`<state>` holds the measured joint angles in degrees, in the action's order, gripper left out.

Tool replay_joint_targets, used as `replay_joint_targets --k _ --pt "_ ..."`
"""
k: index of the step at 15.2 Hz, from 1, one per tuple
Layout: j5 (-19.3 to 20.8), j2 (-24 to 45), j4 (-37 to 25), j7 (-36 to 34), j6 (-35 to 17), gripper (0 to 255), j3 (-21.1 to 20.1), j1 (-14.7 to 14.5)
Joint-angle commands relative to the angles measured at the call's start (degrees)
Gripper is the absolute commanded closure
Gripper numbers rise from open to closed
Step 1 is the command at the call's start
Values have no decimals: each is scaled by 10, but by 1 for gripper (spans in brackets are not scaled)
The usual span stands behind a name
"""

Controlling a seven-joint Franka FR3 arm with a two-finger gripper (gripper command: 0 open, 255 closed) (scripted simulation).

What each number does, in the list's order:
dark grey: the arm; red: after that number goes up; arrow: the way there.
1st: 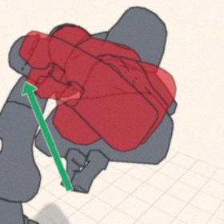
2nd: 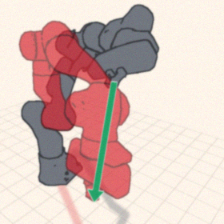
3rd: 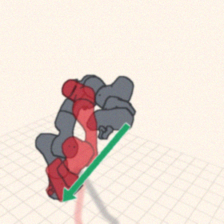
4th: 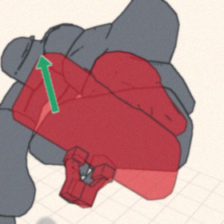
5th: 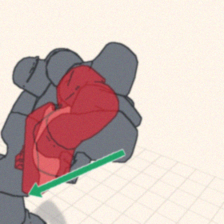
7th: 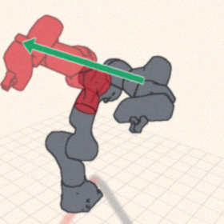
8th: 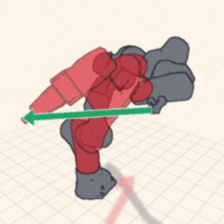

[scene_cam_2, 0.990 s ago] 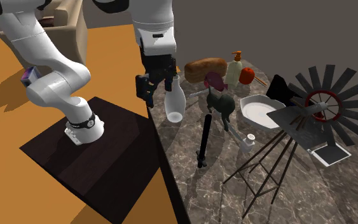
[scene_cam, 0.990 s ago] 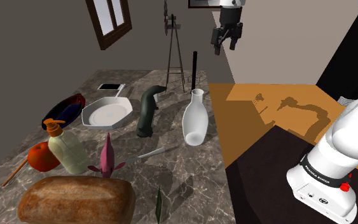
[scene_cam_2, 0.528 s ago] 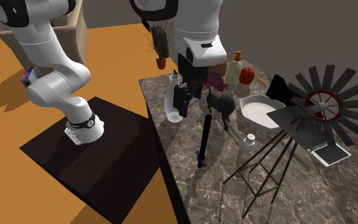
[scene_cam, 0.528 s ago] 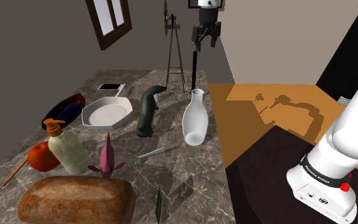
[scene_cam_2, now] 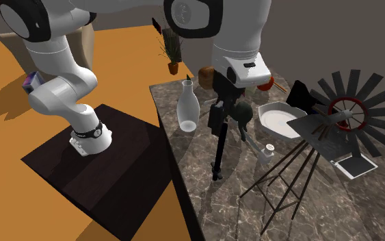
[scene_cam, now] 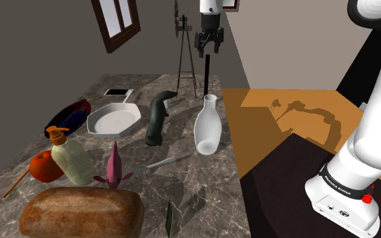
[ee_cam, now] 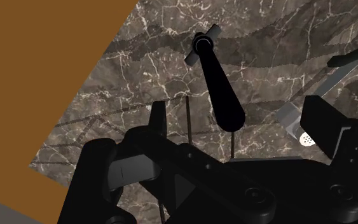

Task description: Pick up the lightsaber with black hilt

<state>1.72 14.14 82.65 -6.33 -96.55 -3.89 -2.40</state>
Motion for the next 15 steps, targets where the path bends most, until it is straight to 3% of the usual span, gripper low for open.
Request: replay_joint_targets --k 1,4,5,15 --pt "0 1 15 0 -16 0 0 1" --pt "0 0 28 0 -28 0 0 1" --pt "0 -1 30 1 -29 255 1 1" --pt "0 0 20 0 -20 255 0 1"
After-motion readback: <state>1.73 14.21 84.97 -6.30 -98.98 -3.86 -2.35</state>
